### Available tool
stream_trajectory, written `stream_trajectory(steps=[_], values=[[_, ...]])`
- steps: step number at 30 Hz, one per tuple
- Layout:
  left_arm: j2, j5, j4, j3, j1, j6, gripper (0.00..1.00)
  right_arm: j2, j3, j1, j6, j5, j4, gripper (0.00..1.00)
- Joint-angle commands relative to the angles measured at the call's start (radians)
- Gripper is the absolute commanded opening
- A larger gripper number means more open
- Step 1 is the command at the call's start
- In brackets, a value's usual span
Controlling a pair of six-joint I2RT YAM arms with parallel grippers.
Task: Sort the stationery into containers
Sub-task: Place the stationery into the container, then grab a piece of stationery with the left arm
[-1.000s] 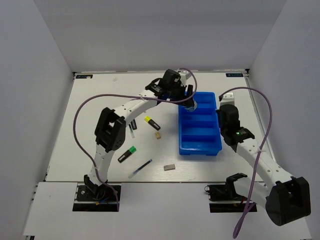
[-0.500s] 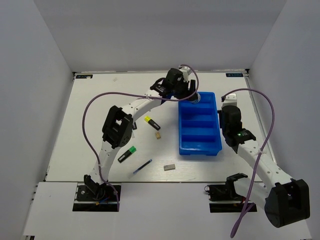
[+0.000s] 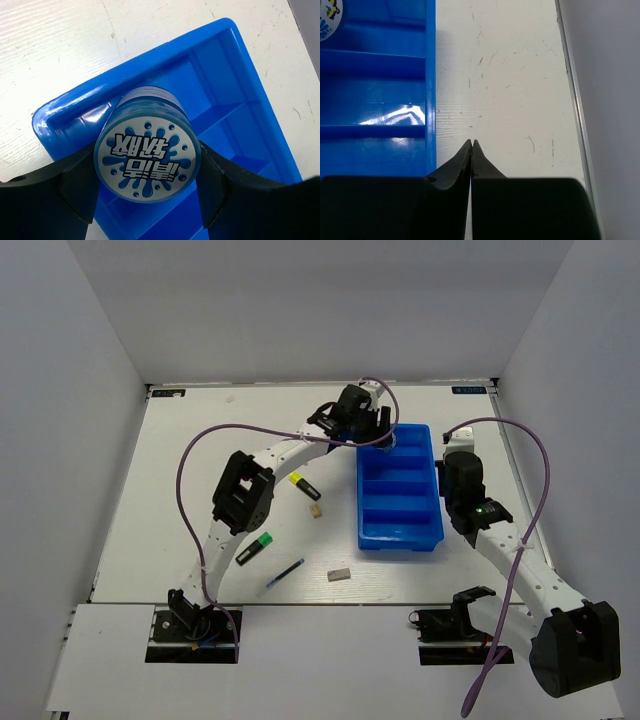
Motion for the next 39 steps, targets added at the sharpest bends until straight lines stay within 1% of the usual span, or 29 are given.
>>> stream_trajectory(steps=[1,2,4,8,11,12,13,14,15,16,17,18,19,20,21,22,23,24,25,27,28,29,30,31,32,33,35,37,39], values=[[-0.032,-0.035,0.040,0.040,-0.013,0.005,0.63,-0.017,-0.013,-0.010,0.015,-0.001,0.055,0.00],[-0.036,-0.035,0.040,0.041,-0.016,0.005,0.73,-0.018,-0.014,-0.008,0.017,-0.001,0.058,0.00],[-0.039,-0.037,0.040,0.047,-0.024,0.002,0.85,-0.015,-0.014,-0.007,0.015,-0.002,0.050,0.00],[-0.050,-0.042,0.020,0.101,-0.036,0.025,0.88,-0.017,-0.017,-0.011,0.015,-0.004,0.056,0.00],[-0.069,-0.049,0.013,0.103,-0.039,0.033,0.90,-0.012,-0.017,-0.008,0.015,-0.002,0.053,0.00],[-0.097,-0.064,0.007,0.101,-0.038,0.034,0.85,-0.012,-0.016,-0.008,0.015,-0.004,0.053,0.00],[-0.114,-0.060,0.005,0.091,-0.039,0.036,0.75,-0.014,-0.017,-0.011,0.012,-0.004,0.052,0.00],[-0.131,-0.060,0.017,0.043,-0.039,0.037,0.59,-0.015,-0.016,-0.011,0.011,-0.007,0.049,0.00],[-0.204,-0.078,0.019,0.017,-0.041,0.045,0.14,-0.020,-0.017,-0.011,0.008,-0.008,0.046,0.00],[-0.235,-0.095,0.016,-0.033,-0.047,0.057,0.00,-0.021,-0.014,-0.014,-0.006,-0.028,0.041,0.00],[-0.265,-0.120,-0.001,-0.098,-0.056,0.066,0.00,-0.021,-0.011,-0.017,-0.026,-0.043,0.027,0.23],[-0.338,-0.234,-0.001,-0.182,-0.062,0.086,0.00,-0.020,-0.009,-0.017,-0.037,-0.104,0.008,0.43],[-0.407,-0.276,-0.015,-0.219,-0.068,0.091,0.00,-0.021,0.000,-0.019,-0.063,-0.134,-0.002,0.56],[-0.461,-0.378,-0.067,-0.250,-0.068,0.083,0.00,-0.024,0.001,-0.017,-0.095,-0.163,-0.025,0.63],[-0.483,-0.478,-0.161,-0.302,-0.062,0.045,0.01,-0.029,0.004,-0.019,-0.113,-0.247,-0.046,0.53],[-0.515,-0.546,-0.288,-0.313,-0.021,-0.016,0.10,-0.035,0.009,-0.017,-0.120,-0.272,-0.055,0.30],[-0.551,-0.566,-0.343,-0.330,-0.001,-0.080,0.18,-0.041,0.010,-0.013,-0.127,-0.289,-0.065,0.00],[-0.568,-0.571,-0.408,-0.421,0.019,-0.105,0.32,-0.044,0.009,-0.014,-0.137,-0.336,-0.075,0.00],[-0.616,-0.551,-0.452,-0.455,0.101,-0.149,0.52,-0.052,0.009,-0.017,-0.144,-0.359,-0.086,0.00],[-0.642,-0.484,-0.446,-0.601,0.181,-0.190,0.57,-0.051,0.009,-0.013,-0.173,-0.413,-0.095,0.00],[-0.668,-0.477,-0.438,-0.630,0.206,-0.196,0.57,-0.037,0.013,-0.013,-0.173,-0.418,-0.114,0.16],[-0.673,-0.471,-0.437,-0.676,0.253,-0.194,0.57,-0.029,0.035,-0.014,-0.170,-0.424,-0.123,0.40],[-0.674,-0.473,-0.423,-0.699,0.263,-0.191,0.55,-0.025,0.040,-0.017,-0.169,-0.421,-0.138,0.42],[-0.662,-0.470,-0.429,-0.698,0.275,-0.190,0.54,-0.018,0.043,-0.016,-0.163,-0.416,-0.148,0.42],[-0.642,-0.470,-0.432,-0.692,0.300,-0.184,0.48,-0.012,0.043,-0.017,-0.161,-0.415,-0.140,0.38],[-0.623,-0.467,-0.438,-0.672,0.307,-0.184,0.44,-0.015,0.040,-0.017,-0.157,-0.412,-0.146,0.26],[-0.583,-0.459,-0.426,-0.660,0.314,-0.168,0.33,-0.015,0.041,-0.017,-0.152,-0.395,-0.137,0.18],[-0.563,-0.451,-0.432,-0.622,0.318,-0.162,0.32,-0.012,0.038,-0.017,-0.146,-0.378,-0.132,0.14],[-0.515,-0.448,-0.447,-0.585,0.327,-0.161,0.33,-0.006,0.038,-0.020,-0.144,-0.366,-0.131,0.14]])
